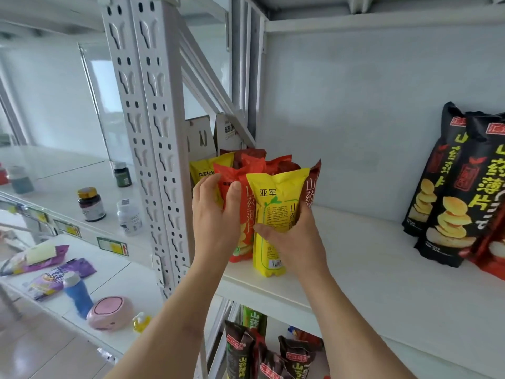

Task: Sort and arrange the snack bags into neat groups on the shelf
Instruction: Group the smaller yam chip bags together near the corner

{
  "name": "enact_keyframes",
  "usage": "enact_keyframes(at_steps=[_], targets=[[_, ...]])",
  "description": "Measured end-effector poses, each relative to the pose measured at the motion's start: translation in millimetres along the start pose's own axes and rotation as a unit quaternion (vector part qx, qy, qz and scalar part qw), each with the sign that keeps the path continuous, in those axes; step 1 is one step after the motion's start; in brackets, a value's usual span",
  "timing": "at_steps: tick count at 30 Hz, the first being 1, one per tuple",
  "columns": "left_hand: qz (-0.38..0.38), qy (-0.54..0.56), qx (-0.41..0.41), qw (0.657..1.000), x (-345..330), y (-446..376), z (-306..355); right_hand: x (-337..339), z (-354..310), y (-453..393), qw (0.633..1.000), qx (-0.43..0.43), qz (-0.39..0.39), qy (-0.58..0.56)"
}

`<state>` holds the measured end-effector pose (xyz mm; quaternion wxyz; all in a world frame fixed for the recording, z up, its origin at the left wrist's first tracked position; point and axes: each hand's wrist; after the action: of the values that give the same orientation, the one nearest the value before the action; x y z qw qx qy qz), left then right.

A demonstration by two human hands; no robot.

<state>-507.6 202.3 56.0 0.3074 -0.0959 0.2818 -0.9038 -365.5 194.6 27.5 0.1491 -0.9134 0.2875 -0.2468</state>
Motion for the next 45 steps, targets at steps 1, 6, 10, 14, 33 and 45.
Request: enact_keyframes(at_steps=[1, 6, 10, 14, 33, 45], targets=[[-0.001, -0.001, 0.001, 1.000, -0.1, -1.5, 0.8, -2.4, 0.9, -0.1, 1.000, 0.002, 0.004, 0.000], [-0.015, -0.010, -0.019, 1.000, -2.8, -6.0, 6.0, -2.8, 9.1, -2.8, 0.999, 0.000, 0.004, -0.038], [-0.016, -0.031, -0.048, 0.998, -5.2, -13.8, 12.4, 2.7, 12.0, -4.8, 0.998, 0.007, 0.005, -0.056], [-0.026, -0.064, -0.102, 0.992, -6.6, -31.1, 25.9, 9.0, 13.3, -7.7, 0.998, 0.018, 0.006, -0.063], [-0.307, -0.539, -0.137, 0.772, -46.2, -145.6, 61.3, 16.3, 4.4, -12.4, 0.995, 0.059, 0.018, -0.077], [-0.318, -0.616, -0.149, 0.705, -68.0, -167.5, 38.1, 18.0, 10.1, -16.7, 0.995, 0.059, 0.012, -0.085]])
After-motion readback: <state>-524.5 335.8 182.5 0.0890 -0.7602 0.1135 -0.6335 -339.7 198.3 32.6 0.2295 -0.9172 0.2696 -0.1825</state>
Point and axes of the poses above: each hand's wrist, its own y-axis away from the middle knuckle, its own x-axis out of the back of the hand, z = x × y, and after that the axes turned 11 degrees about z, right-handed
